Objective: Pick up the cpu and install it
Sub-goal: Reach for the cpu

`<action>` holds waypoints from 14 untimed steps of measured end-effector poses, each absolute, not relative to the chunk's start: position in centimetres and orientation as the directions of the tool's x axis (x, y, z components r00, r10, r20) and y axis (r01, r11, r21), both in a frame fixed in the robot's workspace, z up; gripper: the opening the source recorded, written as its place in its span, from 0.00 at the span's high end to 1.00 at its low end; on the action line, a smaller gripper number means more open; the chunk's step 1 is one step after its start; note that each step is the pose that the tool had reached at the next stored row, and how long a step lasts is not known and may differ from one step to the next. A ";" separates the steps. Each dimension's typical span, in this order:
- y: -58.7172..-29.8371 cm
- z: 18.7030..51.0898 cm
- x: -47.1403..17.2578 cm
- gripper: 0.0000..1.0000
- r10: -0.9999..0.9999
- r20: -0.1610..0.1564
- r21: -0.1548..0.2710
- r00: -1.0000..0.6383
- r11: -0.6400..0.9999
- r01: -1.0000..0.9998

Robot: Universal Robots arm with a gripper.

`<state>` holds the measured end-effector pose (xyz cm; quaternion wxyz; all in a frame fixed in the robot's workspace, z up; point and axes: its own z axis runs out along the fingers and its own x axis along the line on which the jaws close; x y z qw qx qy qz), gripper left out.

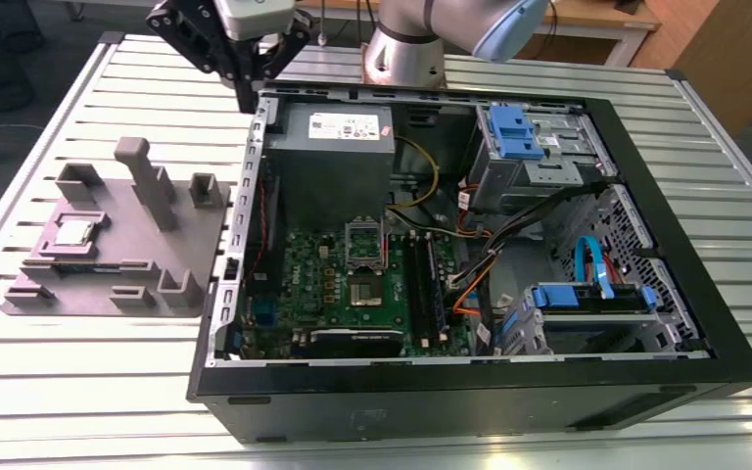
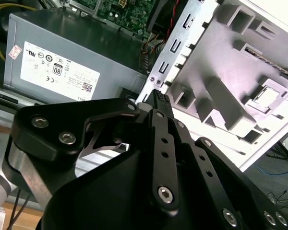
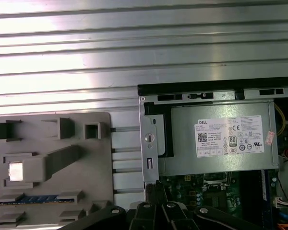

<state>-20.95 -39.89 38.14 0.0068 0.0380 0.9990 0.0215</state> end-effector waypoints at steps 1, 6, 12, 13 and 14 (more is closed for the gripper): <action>-39.9 38.1 -21.0 0.89 0.076 -0.012 0.043 -0.997 0.996 0.076; -39.9 38.1 -21.2 0.89 0.076 -0.012 0.043 -0.997 0.996 0.076; -39.9 38.1 -21.4 0.89 0.076 -0.011 0.043 -0.997 0.996 0.076; -39.9 38.1 -21.5 0.89 0.076 -0.011 0.043 -0.997 0.996 0.076; -39.9 38.0 -21.5 0.89 0.076 -0.011 0.043 -0.997 0.996 0.076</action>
